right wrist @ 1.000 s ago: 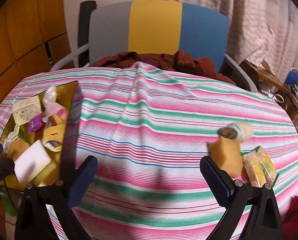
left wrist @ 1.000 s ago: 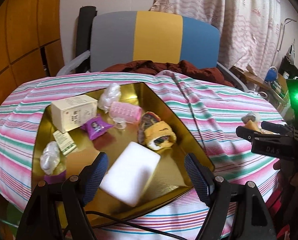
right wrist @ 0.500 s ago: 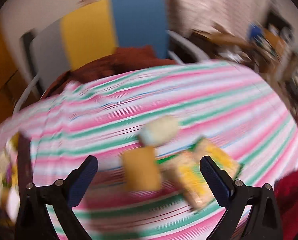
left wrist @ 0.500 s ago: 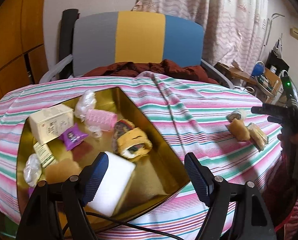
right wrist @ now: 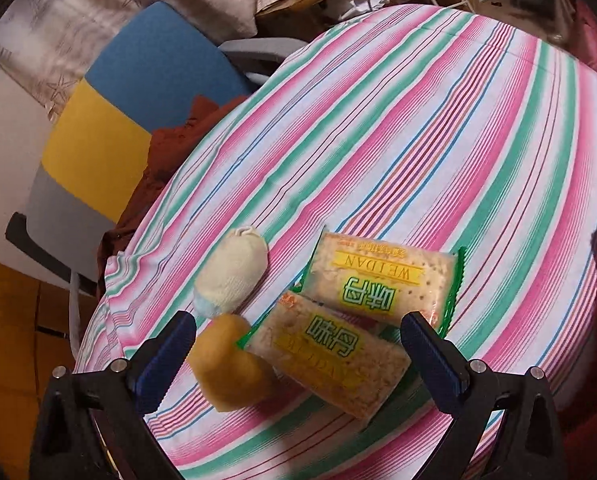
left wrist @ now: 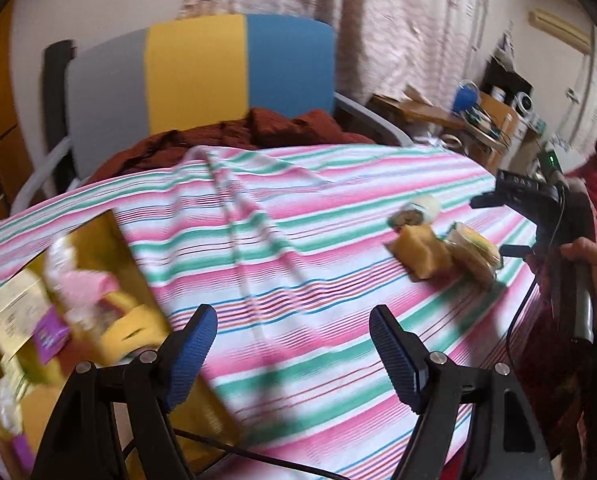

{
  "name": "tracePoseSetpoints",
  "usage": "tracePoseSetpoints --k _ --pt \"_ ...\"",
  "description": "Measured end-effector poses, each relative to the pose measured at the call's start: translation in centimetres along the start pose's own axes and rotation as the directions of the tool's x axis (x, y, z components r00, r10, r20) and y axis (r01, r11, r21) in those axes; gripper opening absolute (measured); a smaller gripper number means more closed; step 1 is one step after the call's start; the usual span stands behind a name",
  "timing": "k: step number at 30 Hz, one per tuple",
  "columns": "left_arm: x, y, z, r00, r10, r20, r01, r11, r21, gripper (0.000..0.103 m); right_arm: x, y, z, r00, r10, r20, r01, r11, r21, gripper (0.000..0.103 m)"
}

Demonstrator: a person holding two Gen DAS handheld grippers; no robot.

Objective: Organize objects
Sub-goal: 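Grasp the yellow sponge with the left tool while the right tool approaches the cracker packets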

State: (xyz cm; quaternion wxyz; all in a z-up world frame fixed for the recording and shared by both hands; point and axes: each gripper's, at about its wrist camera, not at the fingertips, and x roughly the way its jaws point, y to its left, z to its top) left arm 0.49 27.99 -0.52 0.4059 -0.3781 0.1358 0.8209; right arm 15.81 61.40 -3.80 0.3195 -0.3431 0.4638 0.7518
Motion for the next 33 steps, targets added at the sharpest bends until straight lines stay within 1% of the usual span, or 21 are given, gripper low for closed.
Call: tracePoseSetpoints --k 2,8,12,13,17,22,24,28,29,30,31,33 --pt "1.5 -1.5 0.7 0.999 -0.033 -0.022 0.034 0.999 0.018 0.079 0.2 -0.2 -0.1 1.0 0.001 -0.018 -0.001 1.0 0.006 0.103" --pt "5.1 -5.6 2.7 0.992 -0.105 -0.064 0.11 0.991 0.075 0.079 0.7 -1.2 -0.3 0.997 0.037 -0.071 -0.033 0.998 0.049 0.103" --pt "8.0 -8.2 4.2 0.978 -0.172 -0.118 0.182 0.98 0.084 0.079 1.0 -1.5 -0.5 0.993 0.075 -0.088 -0.067 0.994 0.083 0.103" --pt "8.7 -8.9 4.4 0.976 -0.178 -0.125 0.189 0.978 0.089 0.079 1.0 -1.5 -0.5 0.993 0.082 -0.084 -0.074 0.993 0.091 0.103" --pt "11.5 -11.5 5.0 0.971 -0.175 -0.164 0.197 0.972 0.128 0.079 0.7 -1.9 -0.2 0.992 0.11 -0.064 -0.101 0.988 0.119 0.103" --pt "14.2 -14.1 5.2 0.967 -0.162 -0.198 0.195 0.967 0.162 0.08 0.9 -1.9 -0.1 0.988 0.131 -0.078 -0.12 0.984 0.128 0.103" --pt "15.1 -14.8 5.2 0.968 -0.144 -0.207 0.182 0.967 0.176 0.08 1.1 -1.8 -0.1 0.988 0.132 -0.086 -0.12 0.985 0.126 0.103" --pt "17.1 -15.2 5.2 0.966 -0.123 -0.228 0.164 0.971 0.173 0.08 1.2 -2.0 0.0 0.987 0.127 -0.1 -0.114 0.986 0.12 0.103" --pt "17.5 -15.1 5.2 0.964 -0.116 -0.241 0.159 0.973 0.17 0.079 1.3 -1.9 0.0 0.987 0.123 -0.102 -0.111 0.987 0.115 0.103" --pt "17.8 -14.5 5.0 0.956 -0.144 -0.256 0.184 0.973 0.14 0.076 1.4 -2.0 0.0 0.987 0.12 -0.105 -0.109 0.988 0.11 0.103" --pt "17.7 -13.8 4.8 0.953 -0.178 -0.246 0.208 0.973 0.103 0.074 1.5 -1.8 0.0 0.987 0.116 -0.109 -0.105 0.989 0.102 0.103" --pt "17.0 -13.1 4.4 0.952 -0.196 -0.236 0.223 0.971 0.092 0.064 1.9 -1.4 0.0 0.987 0.098 -0.124 -0.089 0.993 0.077 0.103"
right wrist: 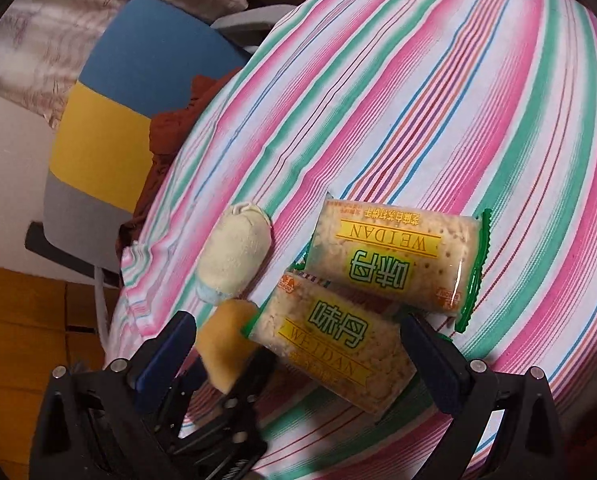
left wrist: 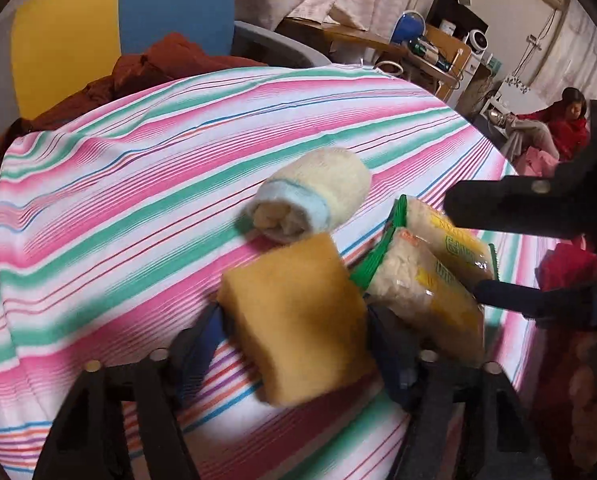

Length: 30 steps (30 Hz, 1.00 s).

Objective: Organize objects
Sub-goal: 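Grasp the yellow sponge with the left tool while the right tool approaches the cracker packets, then grasp a WEIDAN cracker packet with the right tool while the left tool holds the sponge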

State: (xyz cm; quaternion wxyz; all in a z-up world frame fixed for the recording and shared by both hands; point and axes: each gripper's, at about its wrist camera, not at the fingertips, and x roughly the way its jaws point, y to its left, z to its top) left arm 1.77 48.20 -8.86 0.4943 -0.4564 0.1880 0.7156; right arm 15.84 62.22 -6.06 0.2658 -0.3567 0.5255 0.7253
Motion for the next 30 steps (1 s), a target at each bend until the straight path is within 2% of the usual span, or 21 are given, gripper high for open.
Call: tracePoseSetpoints --k 5,10,14,17,18,19,20,22,25,27,30 --pt "-2.3 1.0 -2.7 1.0 0.02 0.024 -0.02 1.0 0.003 0.059 1.8 0.4 -0.3 0.996 -0.036 -0.086 0.033 0.999 -0.03 0.103" --pt "-5.0 2.8 -5.8 0.999 0.029 0.021 -0.028 0.999 -0.046 0.059 2.7 1.7 -0.9 0.987 -0.13 -0.097 0.116 0.983 -0.139 0.103" --pt "-7.0 4.1 -8.2 0.999 0.036 0.018 -0.035 0.996 -0.079 0.059 3.9 3.7 -2.0 0.961 -0.261 -0.093 0.224 0.929 -0.293 0.103" --pt "-8.4 4.8 -9.9 0.999 0.038 0.024 -0.035 0.994 -0.102 0.059 5.1 5.2 -3.2 0.924 -0.376 -0.067 0.316 0.852 -0.417 0.101" --pt "-8.7 5.1 -10.3 0.999 0.039 0.029 -0.035 0.994 -0.107 0.059 5.5 5.7 -3.7 0.909 -0.415 -0.05 0.349 0.818 -0.457 0.094" --pt "-8.9 5.2 -10.6 0.999 0.04 0.033 -0.036 0.993 -0.11 0.059 5.6 6.1 -4.0 0.898 -0.439 -0.029 0.371 0.792 -0.484 0.082" --pt "-8.9 5.4 -10.7 0.999 0.039 0.036 -0.035 0.993 -0.115 0.059 5.7 6.4 -4.3 0.89 -0.455 -0.009 0.389 0.771 -0.505 0.075" --pt "-9.0 5.4 -10.7 0.999 0.04 0.036 -0.035 0.993 -0.115 0.06 5.5 7.1 -4.8 0.894 -0.448 0.018 0.385 0.748 -0.54 0.052" --pt "-8.6 5.1 -10.5 0.997 0.061 0.039 -0.057 0.995 -0.087 0.061 5.6 7.7 -5.5 0.9 -0.435 0.025 0.368 0.729 -0.577 0.05" --pt "-8.5 5.0 -10.6 0.997 0.069 0.044 -0.065 0.995 -0.076 0.061 5.6 8.0 -5.7 0.914 -0.406 0.001 0.328 0.736 -0.592 0.05" --pt "-8.7 5.3 -10.7 0.997 0.058 0.055 -0.053 0.995 -0.09 0.059 5.8 8.3 -6.2 0.921 -0.389 -0.023 0.293 0.73 -0.617 0.05"
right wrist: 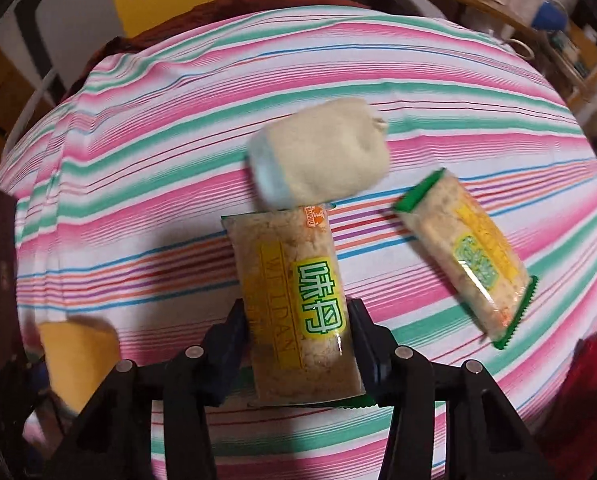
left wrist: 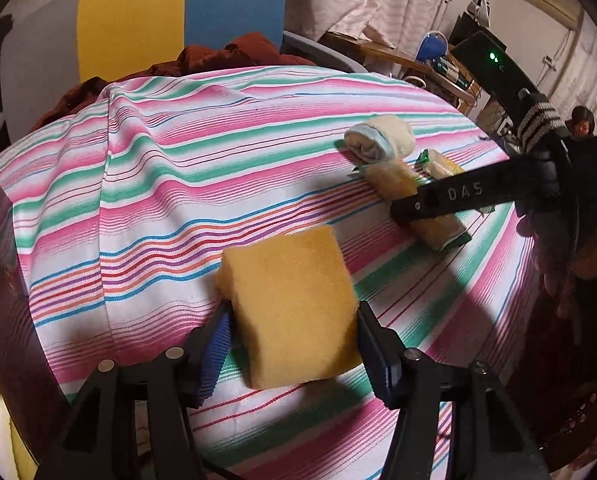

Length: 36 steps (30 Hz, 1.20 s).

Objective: Organize objects
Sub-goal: 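Grasp a WEIDAN cracker packet with the right tool while the left tool holds the sponge, then carry the sponge and cracker packet to the gold tray and open both tools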

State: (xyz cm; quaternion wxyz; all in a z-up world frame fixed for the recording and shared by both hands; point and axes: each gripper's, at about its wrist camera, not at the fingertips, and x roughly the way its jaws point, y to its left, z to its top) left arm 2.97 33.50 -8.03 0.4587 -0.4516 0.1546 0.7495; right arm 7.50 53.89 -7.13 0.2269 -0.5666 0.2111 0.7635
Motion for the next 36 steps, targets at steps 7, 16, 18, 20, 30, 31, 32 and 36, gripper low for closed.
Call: tracePoseSetpoints --k 7,16,18,20,30,31,32,36 --pt "-1.0 0.1 -0.6 1.0 0.016 0.007 -0.016 1.0 -0.021 0.057 -0.5 0.7 -0.2 0.977 0.211 -0.016 -0.211 0.977 -0.039 0.047" --pt "-5.2 0.6 -1.8 0.997 0.015 0.071 -0.012 0.999 -0.04 0.057 -1.3 2.3 -2.5 0.977 0.211 -0.039 -0.214 0.963 -0.161 0.047" --pt "-6.5 0.8 -1.9 0.995 0.014 0.094 -0.01 0.999 -0.049 0.057 -1.0 2.6 -2.2 0.978 0.204 -0.037 -0.207 0.964 -0.165 0.047" --pt "-7.9 1.0 -2.0 0.992 0.019 0.126 -0.012 0.998 -0.057 0.057 -0.5 3.7 -1.5 0.981 0.191 -0.035 -0.195 0.965 -0.176 0.048" --pt "-13.7 4.1 -3.4 0.97 0.061 0.236 -0.026 0.988 -0.15 0.057 -0.7 4.7 -1.7 0.983 0.185 -0.006 -0.183 0.964 -0.194 0.046" --pt "-14.0 4.5 -3.6 0.968 0.068 0.241 -0.029 0.986 -0.162 0.057 -0.7 4.9 -1.5 0.982 0.191 0.0 -0.187 0.963 -0.196 0.046" --pt "-14.3 5.0 -3.7 0.967 0.076 0.244 -0.034 0.984 -0.173 0.057 -1.0 5.0 -1.6 0.98 0.199 0.008 -0.193 0.961 -0.198 0.046" --pt "-15.4 6.7 -4.5 0.96 0.109 0.257 -0.053 0.975 -0.216 0.057 -1.8 5.5 -1.8 0.976 0.213 0.042 -0.199 0.955 -0.218 0.046"
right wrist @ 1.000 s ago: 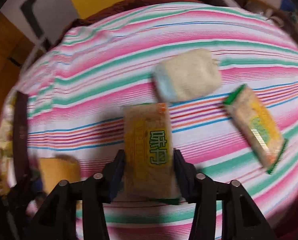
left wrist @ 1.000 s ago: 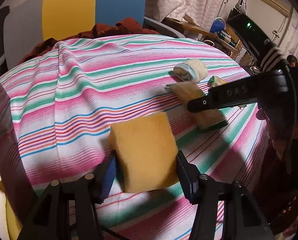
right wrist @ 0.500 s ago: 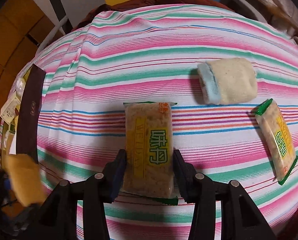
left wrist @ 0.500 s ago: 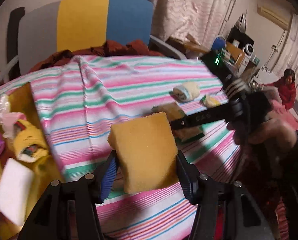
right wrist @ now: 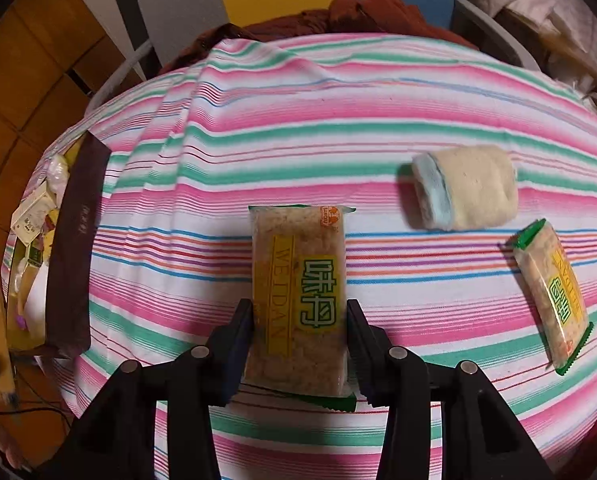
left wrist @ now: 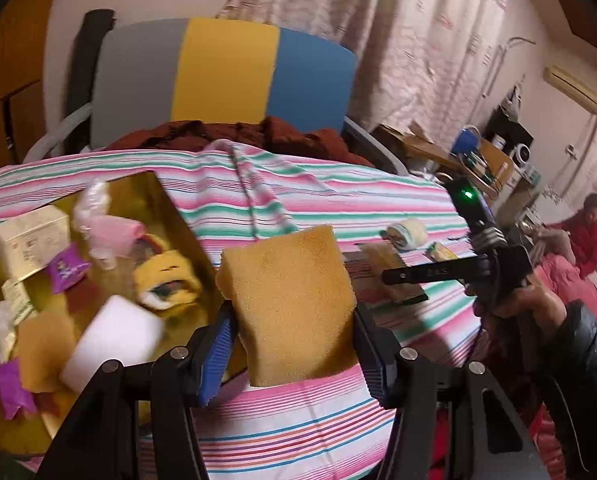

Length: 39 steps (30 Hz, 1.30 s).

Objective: Organize objects
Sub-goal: 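Carry the sponge and cracker packet to the gold tray and open both tools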

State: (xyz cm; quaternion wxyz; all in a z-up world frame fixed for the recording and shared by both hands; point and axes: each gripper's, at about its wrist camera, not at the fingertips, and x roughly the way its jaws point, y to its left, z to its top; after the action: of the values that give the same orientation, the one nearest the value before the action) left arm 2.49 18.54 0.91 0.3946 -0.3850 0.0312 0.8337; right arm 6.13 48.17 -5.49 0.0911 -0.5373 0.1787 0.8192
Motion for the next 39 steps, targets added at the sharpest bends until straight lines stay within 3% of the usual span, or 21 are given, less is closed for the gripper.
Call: tracePoseSetpoints --k 7,10,13,19,24,30,32,34,39 --pt "-2.9 5.8 -0.2 0.993 0.111 0.043 -0.106 0.989 -0.106 0.057 -0.4 1.9 0.2 0.999 0.021 0.041 -0.021 1.0 -0.007 0.046" --pt "-4.2 9.0 -0.6 0.984 0.174 0.044 -0.163 0.971 -0.177 0.057 -1.5 3.1 -0.1 0.995 0.085 0.058 -0.084 0.996 -0.021 0.046" --pt "-5.7 11.9 -1.0 0.971 0.235 0.052 -0.216 0.947 -0.239 0.057 -2.0 6.5 0.1 0.986 0.146 0.081 -0.14 0.988 -0.07 0.046" --pt "-7.7 15.6 -2.3 0.947 0.318 0.05 -0.288 0.905 -0.313 0.057 -3.0 14.4 0.2 0.949 0.298 0.105 -0.276 0.942 -0.19 0.046" --pt "-7.0 16.7 -3.2 0.945 0.325 0.026 -0.298 0.893 -0.337 0.057 -2.3 20.1 0.0 0.926 0.367 0.084 -0.336 0.906 -0.256 0.046" --pt "-5.6 16.8 -3.9 0.945 0.327 -0.003 -0.31 0.893 -0.326 0.059 -0.5 23.7 -0.3 0.933 0.357 0.052 -0.327 0.898 -0.293 0.047" --pt "-4.8 16.7 -4.0 0.945 0.327 -0.029 -0.318 0.889 -0.328 0.061 0.2 24.3 -0.5 0.943 0.329 0.045 -0.3 0.902 -0.31 0.053" --pt "-4.2 16.8 -4.1 0.945 0.322 -0.055 -0.321 0.884 -0.339 0.063 0.7 24.4 -0.7 0.948 0.315 0.04 -0.287 0.905 -0.314 0.06" --pt "-3.8 17.1 -4.8 0.939 0.33 -0.094 -0.342 0.869 -0.359 0.065 1.6 23.8 -0.9 0.954 0.3 0.028 -0.279 0.914 -0.296 0.061"
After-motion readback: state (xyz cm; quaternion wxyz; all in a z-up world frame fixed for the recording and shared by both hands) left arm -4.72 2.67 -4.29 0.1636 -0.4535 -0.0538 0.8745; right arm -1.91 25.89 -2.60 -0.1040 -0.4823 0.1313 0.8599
